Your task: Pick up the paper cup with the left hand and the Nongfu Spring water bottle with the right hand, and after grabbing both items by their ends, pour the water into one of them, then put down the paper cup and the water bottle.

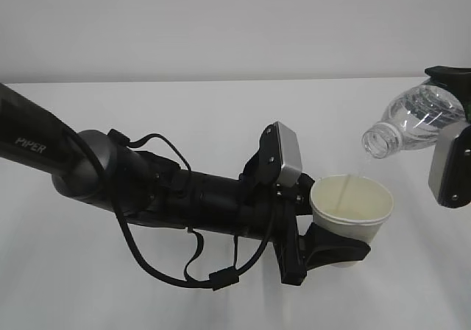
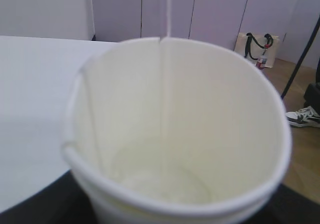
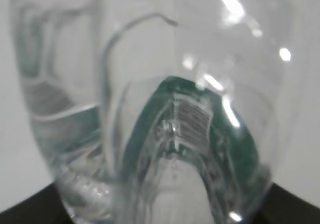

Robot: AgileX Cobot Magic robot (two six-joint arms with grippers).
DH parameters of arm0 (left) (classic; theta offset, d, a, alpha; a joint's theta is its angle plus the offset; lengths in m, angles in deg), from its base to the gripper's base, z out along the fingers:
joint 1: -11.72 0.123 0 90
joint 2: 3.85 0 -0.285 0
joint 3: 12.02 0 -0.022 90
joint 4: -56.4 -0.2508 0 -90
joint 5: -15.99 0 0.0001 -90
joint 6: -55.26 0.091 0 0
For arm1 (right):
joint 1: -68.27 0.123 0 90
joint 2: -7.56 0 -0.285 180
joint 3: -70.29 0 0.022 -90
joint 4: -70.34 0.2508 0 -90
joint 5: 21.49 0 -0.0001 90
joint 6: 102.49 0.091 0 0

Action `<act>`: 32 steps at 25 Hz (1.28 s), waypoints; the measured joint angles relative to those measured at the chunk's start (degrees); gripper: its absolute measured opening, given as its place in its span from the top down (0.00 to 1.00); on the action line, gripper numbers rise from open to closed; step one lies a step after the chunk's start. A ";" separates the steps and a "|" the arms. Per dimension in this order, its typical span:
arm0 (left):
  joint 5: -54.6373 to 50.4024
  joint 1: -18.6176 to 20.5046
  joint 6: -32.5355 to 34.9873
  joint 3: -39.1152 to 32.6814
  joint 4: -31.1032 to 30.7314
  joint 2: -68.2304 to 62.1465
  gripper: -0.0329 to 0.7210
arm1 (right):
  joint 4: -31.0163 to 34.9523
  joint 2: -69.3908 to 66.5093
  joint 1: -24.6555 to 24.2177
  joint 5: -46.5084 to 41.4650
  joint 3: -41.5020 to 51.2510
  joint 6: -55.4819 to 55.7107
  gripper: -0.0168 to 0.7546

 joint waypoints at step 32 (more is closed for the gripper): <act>0.00 0.00 0.00 0.00 0.00 0.00 0.34 | -0.13 0.00 0.00 0.00 0.00 -0.37 0.41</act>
